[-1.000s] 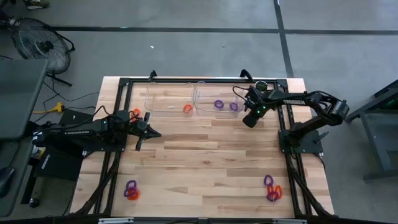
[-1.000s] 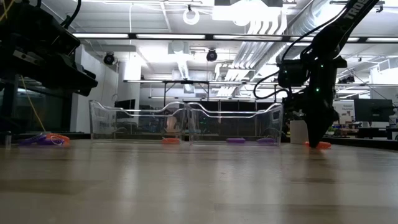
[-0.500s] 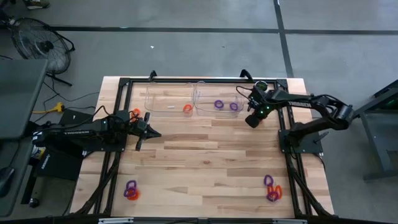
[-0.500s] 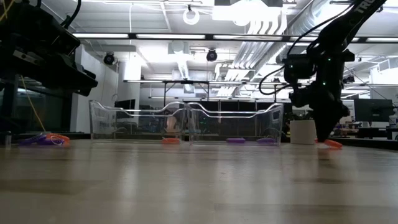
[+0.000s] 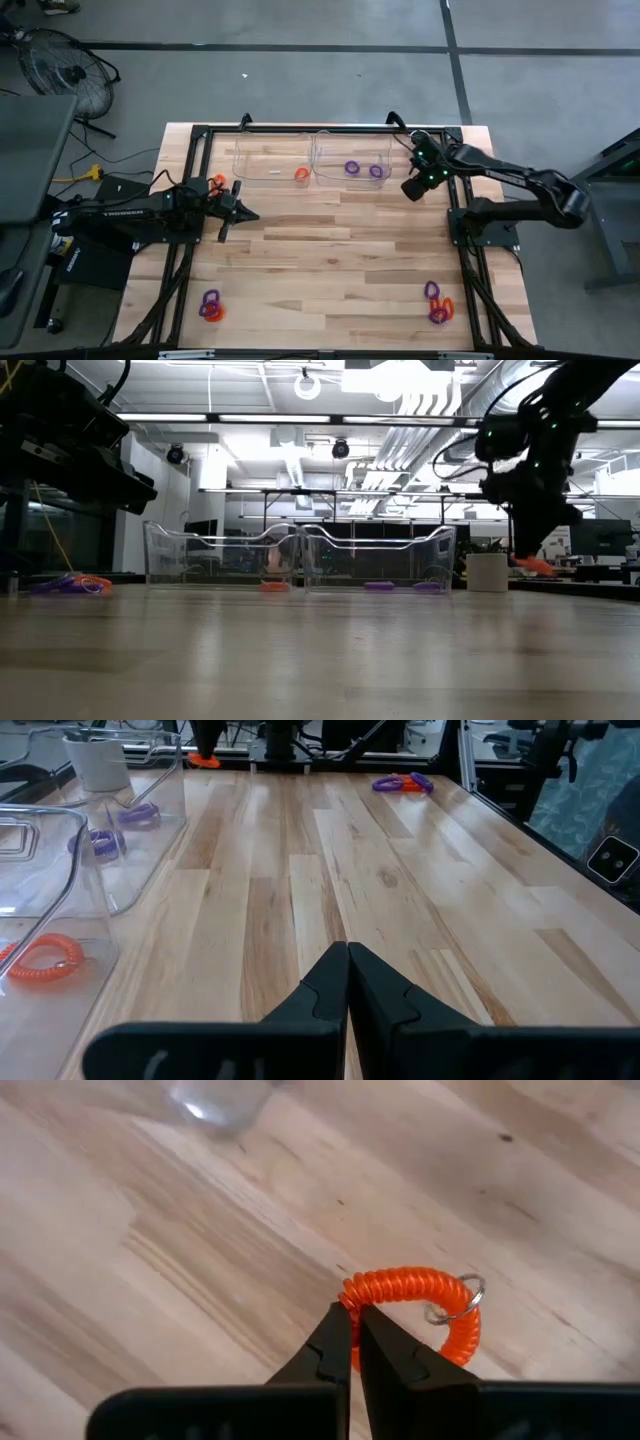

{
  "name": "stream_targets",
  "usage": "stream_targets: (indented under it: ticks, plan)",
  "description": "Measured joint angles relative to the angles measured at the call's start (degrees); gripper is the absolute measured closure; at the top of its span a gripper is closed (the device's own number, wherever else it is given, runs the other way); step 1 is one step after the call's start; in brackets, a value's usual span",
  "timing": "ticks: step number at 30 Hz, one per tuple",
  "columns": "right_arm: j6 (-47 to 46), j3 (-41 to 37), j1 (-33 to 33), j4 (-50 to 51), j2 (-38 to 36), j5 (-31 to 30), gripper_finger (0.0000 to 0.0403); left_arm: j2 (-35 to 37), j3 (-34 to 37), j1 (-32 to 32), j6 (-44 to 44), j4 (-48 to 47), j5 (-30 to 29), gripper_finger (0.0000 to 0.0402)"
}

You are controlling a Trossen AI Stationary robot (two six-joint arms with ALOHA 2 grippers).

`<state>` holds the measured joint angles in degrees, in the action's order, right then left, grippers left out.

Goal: Sort spring keychains
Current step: Put the orange spring keychain into the left transparent bin

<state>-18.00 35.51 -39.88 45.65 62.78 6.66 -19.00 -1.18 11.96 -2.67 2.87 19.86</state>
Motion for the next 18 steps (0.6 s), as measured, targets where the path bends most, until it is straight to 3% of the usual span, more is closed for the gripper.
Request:
stream_targets:
  ticks: [4, 9, 18]
  plan:
    - [-1.1, 2.2, 0.0, 2.9, -4.4, 0.6, 0.0402, 0.0, 0.0, 0.0, 0.0, 0.0, 0.0, 0.0400]
    - [1.4, 10.2, 0.0, 6.6, -5.8, -2.1, 0.0403, 0.0, 0.0, 0.0, 0.0, 0.0, 0.0, 0.0400]
    - [13.3, 28.5, 0.6, 5.4, 4.3, -4.4, 0.0403, 0.0, 0.0, 0.0, 0.0, 0.0, 0.0, 0.0400]
